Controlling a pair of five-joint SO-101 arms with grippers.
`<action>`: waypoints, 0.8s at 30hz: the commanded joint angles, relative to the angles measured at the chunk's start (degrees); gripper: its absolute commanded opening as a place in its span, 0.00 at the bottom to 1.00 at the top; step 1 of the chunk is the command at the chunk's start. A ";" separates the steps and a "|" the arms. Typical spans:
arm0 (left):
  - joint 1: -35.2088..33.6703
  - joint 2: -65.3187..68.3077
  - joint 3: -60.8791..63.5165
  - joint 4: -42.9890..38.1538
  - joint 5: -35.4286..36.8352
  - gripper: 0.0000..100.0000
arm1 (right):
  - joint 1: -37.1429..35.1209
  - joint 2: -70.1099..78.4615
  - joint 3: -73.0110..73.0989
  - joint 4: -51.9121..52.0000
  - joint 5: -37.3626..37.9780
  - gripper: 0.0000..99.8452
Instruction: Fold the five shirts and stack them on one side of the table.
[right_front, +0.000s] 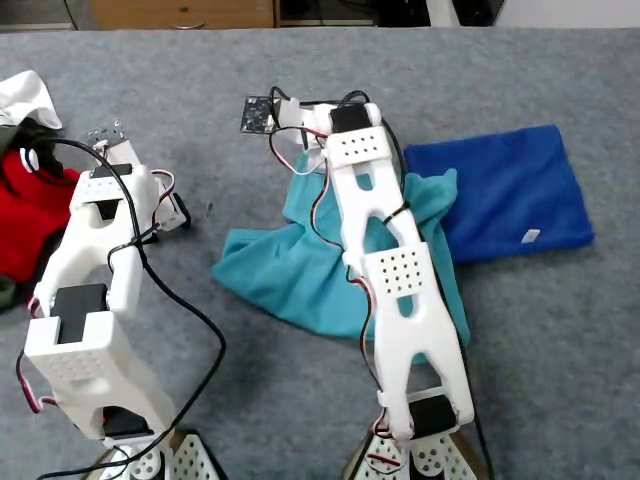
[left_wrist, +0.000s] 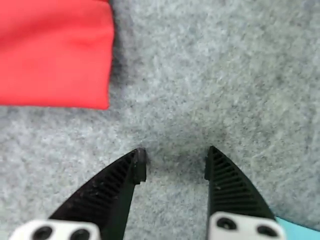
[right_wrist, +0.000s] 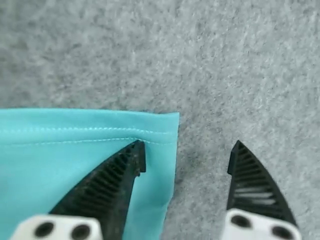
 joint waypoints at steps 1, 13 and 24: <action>0.18 -0.22 -2.64 0.00 -0.26 0.20 | -0.84 -1.63 -3.03 1.67 1.93 0.27; 0.18 -0.22 -2.64 0.09 -0.26 0.20 | -1.36 3.21 -4.79 -4.84 2.81 0.27; 0.18 -0.22 -2.73 0.35 -0.26 0.20 | -1.19 10.33 -4.62 -3.60 6.33 0.21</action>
